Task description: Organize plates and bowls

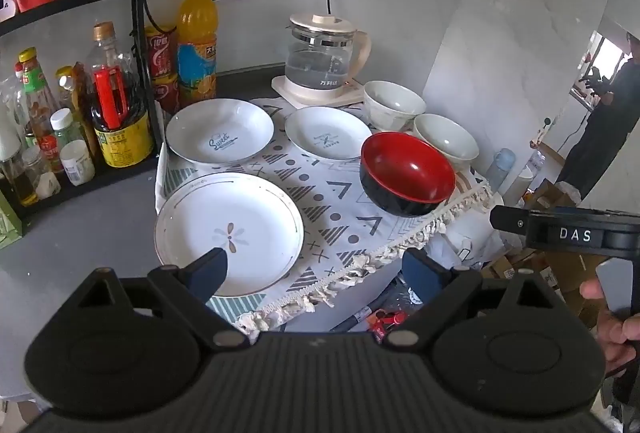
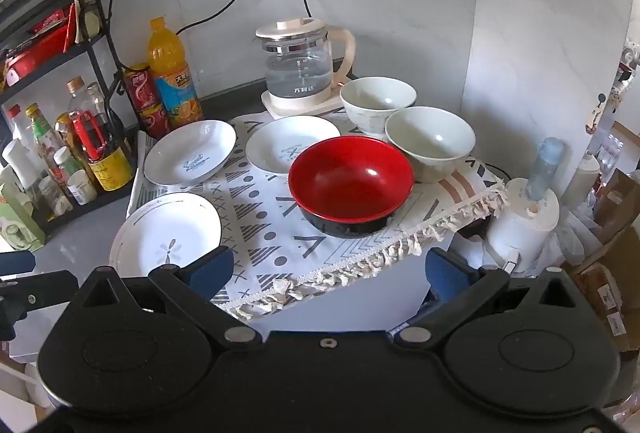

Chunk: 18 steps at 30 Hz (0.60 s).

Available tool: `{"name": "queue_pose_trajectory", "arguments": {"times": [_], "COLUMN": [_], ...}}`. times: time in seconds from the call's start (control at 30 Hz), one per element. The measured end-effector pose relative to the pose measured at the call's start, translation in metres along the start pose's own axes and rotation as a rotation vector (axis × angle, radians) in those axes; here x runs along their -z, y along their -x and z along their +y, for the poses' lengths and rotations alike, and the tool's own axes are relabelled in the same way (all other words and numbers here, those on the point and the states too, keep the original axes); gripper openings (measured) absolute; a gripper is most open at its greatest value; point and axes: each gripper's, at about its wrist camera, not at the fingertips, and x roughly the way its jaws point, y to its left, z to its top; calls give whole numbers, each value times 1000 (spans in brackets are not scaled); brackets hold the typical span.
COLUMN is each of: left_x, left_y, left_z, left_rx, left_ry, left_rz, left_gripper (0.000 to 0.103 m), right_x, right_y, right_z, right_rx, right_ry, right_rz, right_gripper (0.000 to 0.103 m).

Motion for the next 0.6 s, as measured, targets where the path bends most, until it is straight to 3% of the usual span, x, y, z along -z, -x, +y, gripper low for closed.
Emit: {"name": "queue_pose_trajectory", "arguments": {"times": [0.6], "left_x": [4], "left_y": [3], "left_z": [1], "left_rx": [-4], "left_ry": [6], "left_rz": [-14], "left_gripper": [93], "right_x": [1], "right_y": [1], "right_z": [4], "right_rx": [-9], "right_ry": [10], "right_rz": [-9], "right_gripper": [103]}}
